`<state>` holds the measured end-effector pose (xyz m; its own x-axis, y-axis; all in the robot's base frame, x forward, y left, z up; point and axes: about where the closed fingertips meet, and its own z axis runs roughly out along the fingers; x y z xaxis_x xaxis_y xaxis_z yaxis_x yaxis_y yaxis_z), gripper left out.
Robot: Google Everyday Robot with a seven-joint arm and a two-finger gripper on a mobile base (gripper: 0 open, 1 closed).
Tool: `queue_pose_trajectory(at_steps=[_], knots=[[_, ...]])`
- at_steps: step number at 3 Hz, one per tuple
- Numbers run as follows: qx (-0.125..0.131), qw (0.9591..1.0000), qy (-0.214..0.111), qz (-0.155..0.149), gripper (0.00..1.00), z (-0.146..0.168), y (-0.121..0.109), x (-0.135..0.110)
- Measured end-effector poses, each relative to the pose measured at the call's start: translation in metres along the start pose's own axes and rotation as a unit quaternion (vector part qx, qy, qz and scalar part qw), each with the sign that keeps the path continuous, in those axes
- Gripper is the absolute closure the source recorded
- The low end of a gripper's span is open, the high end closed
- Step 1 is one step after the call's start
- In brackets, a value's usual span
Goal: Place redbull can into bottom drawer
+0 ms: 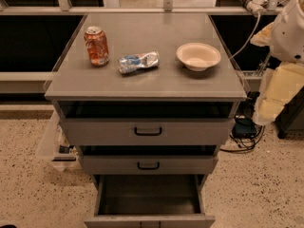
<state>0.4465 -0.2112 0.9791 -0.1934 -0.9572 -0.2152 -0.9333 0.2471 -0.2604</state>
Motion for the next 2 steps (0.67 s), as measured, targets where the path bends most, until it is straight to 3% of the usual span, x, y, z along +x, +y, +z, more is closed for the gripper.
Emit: queue_pose_trajectory(at_steps=[1, 2], knots=[[-0.009, 0.998, -0.033, -0.054, 0.0, 0.019, -0.033, -0.038], [-0.028, 0.9882, -0.1, -0.113, 0.0, 0.053, -0.073, -0.1]])
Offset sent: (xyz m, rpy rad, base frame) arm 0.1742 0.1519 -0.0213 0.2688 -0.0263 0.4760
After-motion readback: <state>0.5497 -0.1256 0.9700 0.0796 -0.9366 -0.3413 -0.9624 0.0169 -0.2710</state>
